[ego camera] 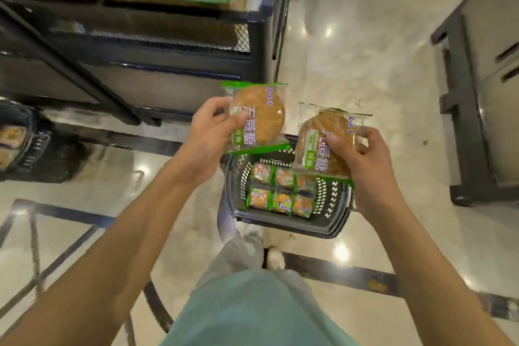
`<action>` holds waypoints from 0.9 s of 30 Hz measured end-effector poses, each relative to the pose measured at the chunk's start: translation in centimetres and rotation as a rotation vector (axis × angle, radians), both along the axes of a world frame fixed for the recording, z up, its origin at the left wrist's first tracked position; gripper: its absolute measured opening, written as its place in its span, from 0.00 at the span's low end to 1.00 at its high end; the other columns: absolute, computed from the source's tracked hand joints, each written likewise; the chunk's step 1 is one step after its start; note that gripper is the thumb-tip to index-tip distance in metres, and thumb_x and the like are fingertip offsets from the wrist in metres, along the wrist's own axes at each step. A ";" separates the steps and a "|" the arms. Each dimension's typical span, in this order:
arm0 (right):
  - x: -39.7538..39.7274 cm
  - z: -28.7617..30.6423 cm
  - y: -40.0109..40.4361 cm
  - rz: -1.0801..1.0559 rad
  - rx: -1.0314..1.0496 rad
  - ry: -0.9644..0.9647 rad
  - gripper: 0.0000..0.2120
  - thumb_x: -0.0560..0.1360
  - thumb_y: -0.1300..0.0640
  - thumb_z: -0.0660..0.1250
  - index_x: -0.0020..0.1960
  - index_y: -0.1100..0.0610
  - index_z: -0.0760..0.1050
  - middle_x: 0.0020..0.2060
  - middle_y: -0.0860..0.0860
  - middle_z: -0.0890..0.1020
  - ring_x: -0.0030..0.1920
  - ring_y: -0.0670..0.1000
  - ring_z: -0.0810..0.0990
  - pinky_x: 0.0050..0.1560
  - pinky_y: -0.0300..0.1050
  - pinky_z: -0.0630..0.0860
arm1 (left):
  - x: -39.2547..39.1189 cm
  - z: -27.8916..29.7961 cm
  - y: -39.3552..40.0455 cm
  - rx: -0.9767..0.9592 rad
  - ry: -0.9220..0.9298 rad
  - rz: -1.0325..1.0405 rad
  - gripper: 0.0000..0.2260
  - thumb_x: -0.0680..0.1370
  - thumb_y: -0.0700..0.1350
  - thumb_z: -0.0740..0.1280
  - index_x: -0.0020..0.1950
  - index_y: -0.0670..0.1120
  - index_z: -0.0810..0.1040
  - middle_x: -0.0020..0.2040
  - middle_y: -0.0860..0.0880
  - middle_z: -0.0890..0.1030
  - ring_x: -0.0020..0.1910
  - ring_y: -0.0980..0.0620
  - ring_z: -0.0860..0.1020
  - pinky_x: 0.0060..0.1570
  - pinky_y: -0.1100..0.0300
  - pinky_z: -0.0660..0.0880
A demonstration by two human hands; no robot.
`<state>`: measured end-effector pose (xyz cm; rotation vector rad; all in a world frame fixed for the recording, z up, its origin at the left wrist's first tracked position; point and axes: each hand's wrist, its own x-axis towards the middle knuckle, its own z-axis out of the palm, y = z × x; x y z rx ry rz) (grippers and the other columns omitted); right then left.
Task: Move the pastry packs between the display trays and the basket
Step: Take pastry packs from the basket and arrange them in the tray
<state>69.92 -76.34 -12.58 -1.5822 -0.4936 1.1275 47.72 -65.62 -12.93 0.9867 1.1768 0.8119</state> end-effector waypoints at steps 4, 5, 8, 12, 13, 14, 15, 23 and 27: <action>-2.9 5.0 -1.0 0.125 0.052 0.037 0.21 0.73 0.56 0.76 0.60 0.58 0.71 0.49 0.59 0.86 0.45 0.61 0.86 0.47 0.60 0.84 | -4.6 6.0 -4.0 -0.017 -0.121 0.154 0.11 0.81 0.39 0.65 0.64 0.40 0.76 0.55 0.42 0.83 0.51 0.43 0.83 0.50 0.46 0.81; -3.5 5.8 -1.0 0.142 0.069 0.036 0.23 0.72 0.55 0.77 0.61 0.58 0.71 0.50 0.58 0.86 0.47 0.62 0.86 0.49 0.61 0.83 | -5.6 6.8 -5.0 -0.042 -0.172 0.178 0.13 0.81 0.39 0.64 0.65 0.40 0.76 0.56 0.42 0.83 0.52 0.43 0.83 0.50 0.46 0.82; -6.4 8.3 0.3 0.186 0.125 0.051 0.26 0.68 0.53 0.77 0.62 0.58 0.72 0.50 0.58 0.86 0.48 0.62 0.86 0.51 0.61 0.83 | -9.0 8.5 -6.7 -0.099 -0.311 0.231 0.12 0.79 0.41 0.65 0.61 0.42 0.78 0.55 0.41 0.84 0.52 0.42 0.83 0.50 0.46 0.82; -10.2 10.2 3.6 0.258 0.179 0.033 0.22 0.72 0.57 0.76 0.61 0.60 0.72 0.50 0.59 0.86 0.45 0.59 0.86 0.43 0.53 0.84 | -12.6 9.1 -5.6 -0.075 -0.346 0.310 0.26 0.75 0.45 0.72 0.70 0.37 0.72 0.64 0.37 0.80 0.60 0.37 0.81 0.58 0.38 0.79; -11.2 10.5 4.8 0.266 0.187 0.024 0.21 0.73 0.58 0.76 0.61 0.60 0.72 0.50 0.59 0.86 0.45 0.59 0.86 0.42 0.52 0.84 | -13.5 9.2 -4.7 -0.064 -0.344 0.334 0.26 0.76 0.45 0.72 0.71 0.37 0.72 0.63 0.37 0.80 0.59 0.38 0.81 0.55 0.40 0.81; -12.4 10.8 6.0 0.265 0.193 0.018 0.20 0.73 0.58 0.76 0.61 0.60 0.72 0.49 0.59 0.86 0.46 0.59 0.86 0.42 0.52 0.84 | -14.5 9.4 -3.6 -0.060 -0.343 0.356 0.24 0.76 0.45 0.70 0.71 0.38 0.72 0.63 0.38 0.81 0.57 0.40 0.82 0.52 0.43 0.82; -13.6 11.1 7.4 0.266 0.202 0.013 0.19 0.73 0.58 0.76 0.60 0.60 0.72 0.49 0.58 0.86 0.46 0.59 0.86 0.42 0.51 0.84 | -15.5 9.5 -2.4 -0.054 -0.345 0.371 0.22 0.78 0.44 0.69 0.70 0.38 0.73 0.63 0.38 0.81 0.56 0.41 0.82 0.49 0.46 0.83; -24.1 12.3 20.1 0.229 0.250 0.002 0.17 0.73 0.61 0.74 0.59 0.62 0.73 0.47 0.56 0.87 0.44 0.54 0.86 0.38 0.43 0.82 | -25.2 10.8 10.3 0.089 -0.300 0.368 0.15 0.75 0.44 0.70 0.61 0.43 0.77 0.50 0.47 0.85 0.44 0.51 0.85 0.42 0.55 0.83; -27.9 13.4 25.4 0.190 0.253 -0.015 0.16 0.73 0.62 0.74 0.57 0.61 0.73 0.44 0.53 0.87 0.43 0.52 0.87 0.38 0.42 0.82 | -28.8 11.4 16.7 0.087 -0.278 0.353 0.12 0.77 0.42 0.70 0.60 0.44 0.77 0.50 0.48 0.86 0.45 0.50 0.84 0.40 0.55 0.82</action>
